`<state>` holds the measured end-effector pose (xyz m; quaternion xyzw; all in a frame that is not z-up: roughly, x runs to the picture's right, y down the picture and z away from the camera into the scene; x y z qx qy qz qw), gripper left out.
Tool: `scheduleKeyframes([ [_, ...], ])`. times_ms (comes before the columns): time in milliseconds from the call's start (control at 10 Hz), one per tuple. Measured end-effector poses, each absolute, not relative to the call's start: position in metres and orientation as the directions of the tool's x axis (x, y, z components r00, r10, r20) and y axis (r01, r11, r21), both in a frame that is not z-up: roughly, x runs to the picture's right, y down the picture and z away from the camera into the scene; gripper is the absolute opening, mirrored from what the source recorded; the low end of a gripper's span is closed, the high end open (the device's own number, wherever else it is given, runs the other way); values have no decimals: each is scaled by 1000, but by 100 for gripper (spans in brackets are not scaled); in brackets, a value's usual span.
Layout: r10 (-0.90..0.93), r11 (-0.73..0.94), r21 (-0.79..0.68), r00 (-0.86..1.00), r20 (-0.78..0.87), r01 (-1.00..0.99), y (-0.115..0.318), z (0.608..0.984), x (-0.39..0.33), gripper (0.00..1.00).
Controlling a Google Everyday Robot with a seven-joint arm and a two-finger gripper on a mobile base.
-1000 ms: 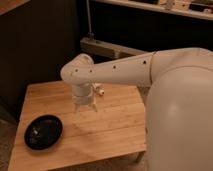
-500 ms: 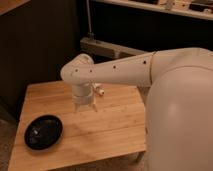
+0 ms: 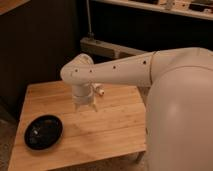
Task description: Place the bottle in the ceramic bowl
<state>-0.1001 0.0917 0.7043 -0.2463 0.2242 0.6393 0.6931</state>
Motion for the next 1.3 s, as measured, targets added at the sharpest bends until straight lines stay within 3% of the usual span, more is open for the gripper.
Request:
scheduleKeyframes([
  [300,852,158,-115,194,-486,-981,52,723,-91,65],
  [900,878,299,-236,364,-313,-925,-65,811,-95,65],
  [1300,855,344,-262,417,-310,-902,-91,863,-107,65],
])
